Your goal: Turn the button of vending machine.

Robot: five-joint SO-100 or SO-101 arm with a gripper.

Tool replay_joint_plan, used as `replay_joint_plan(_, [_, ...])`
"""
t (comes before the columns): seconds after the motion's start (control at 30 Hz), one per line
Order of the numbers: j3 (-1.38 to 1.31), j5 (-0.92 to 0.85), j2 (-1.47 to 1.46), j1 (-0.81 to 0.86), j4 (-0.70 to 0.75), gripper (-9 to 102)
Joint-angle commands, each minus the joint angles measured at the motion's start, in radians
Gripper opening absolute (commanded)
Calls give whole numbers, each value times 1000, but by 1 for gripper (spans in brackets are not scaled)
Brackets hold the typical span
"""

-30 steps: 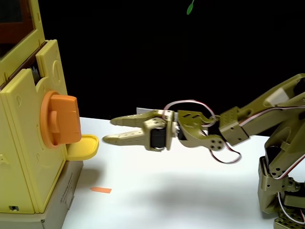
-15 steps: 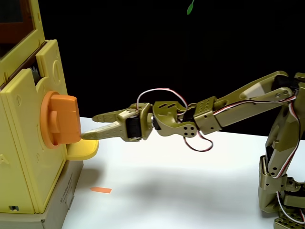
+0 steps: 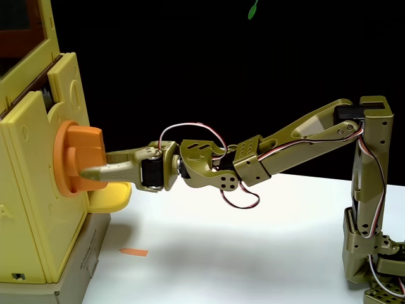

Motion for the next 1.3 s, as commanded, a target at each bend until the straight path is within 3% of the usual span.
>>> replay_joint_plan(0.0, [-52, -15, 2, -12, -37, 26])
replay_joint_plan(0.53, [-12, -60, -2, -34, -52, -1])
replay_joint_plan(0.8, [5, -46, 9, -34, -52, -1])
replay_joint_plan(1.03, [9, 225, 28, -35, -28, -1])
replay_joint_plan(1.27, [6, 756, 60, -35, -26, -1])
